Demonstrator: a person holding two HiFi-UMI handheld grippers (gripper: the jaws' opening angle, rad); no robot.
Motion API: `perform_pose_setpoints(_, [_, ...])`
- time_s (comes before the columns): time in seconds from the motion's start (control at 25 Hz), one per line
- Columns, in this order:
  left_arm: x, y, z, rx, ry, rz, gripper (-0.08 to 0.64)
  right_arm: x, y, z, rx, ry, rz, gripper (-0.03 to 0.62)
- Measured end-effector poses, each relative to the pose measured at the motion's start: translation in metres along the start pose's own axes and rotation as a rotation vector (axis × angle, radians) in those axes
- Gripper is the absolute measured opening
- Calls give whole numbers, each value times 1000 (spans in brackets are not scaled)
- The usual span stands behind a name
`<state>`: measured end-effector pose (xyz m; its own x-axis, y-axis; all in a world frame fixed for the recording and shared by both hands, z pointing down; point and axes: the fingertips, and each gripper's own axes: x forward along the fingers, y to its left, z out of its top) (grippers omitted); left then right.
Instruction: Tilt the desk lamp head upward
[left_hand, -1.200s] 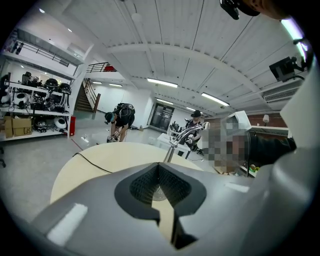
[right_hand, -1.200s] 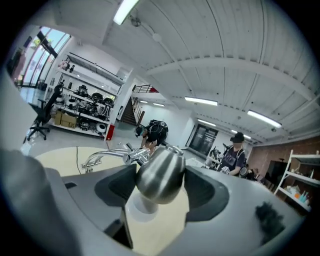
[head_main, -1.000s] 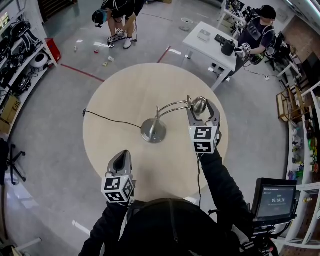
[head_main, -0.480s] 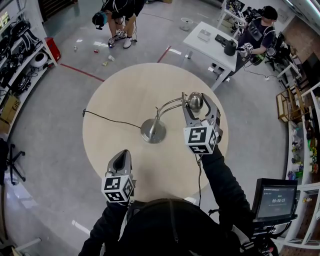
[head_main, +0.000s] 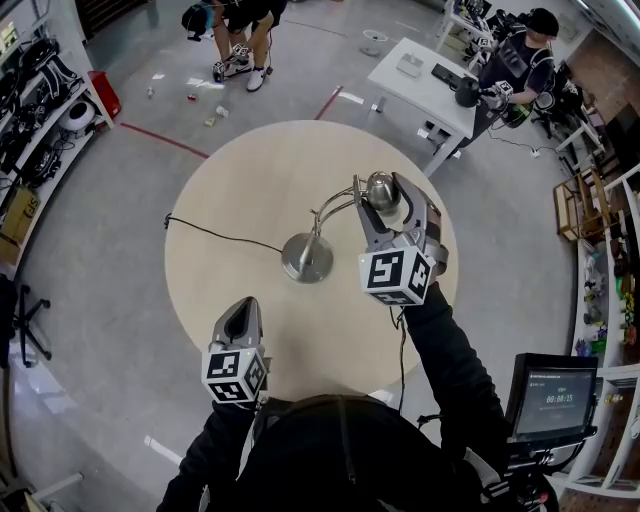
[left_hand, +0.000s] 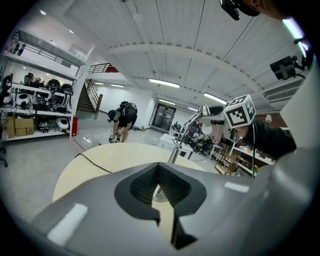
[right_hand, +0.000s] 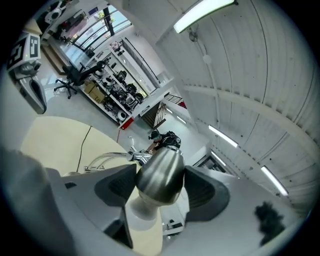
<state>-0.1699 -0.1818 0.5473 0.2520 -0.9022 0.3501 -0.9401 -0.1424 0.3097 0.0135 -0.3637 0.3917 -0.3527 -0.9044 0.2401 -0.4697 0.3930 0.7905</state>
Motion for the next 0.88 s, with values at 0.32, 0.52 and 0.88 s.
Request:
perform_pose_setpoints(0.32, [-3,1,-1,-9,-1,8,8,2,5,21,-116,-20,22,314])
perform_pose_setpoints(0.52, [-2,6,-3,-15,-3,16,8,7,10,31,-171,-32,34,313])
perform_pose_setpoints(0.88, [-10,10,-2,-22,-2,33,8,7,14,52,-277,-60,68,313])
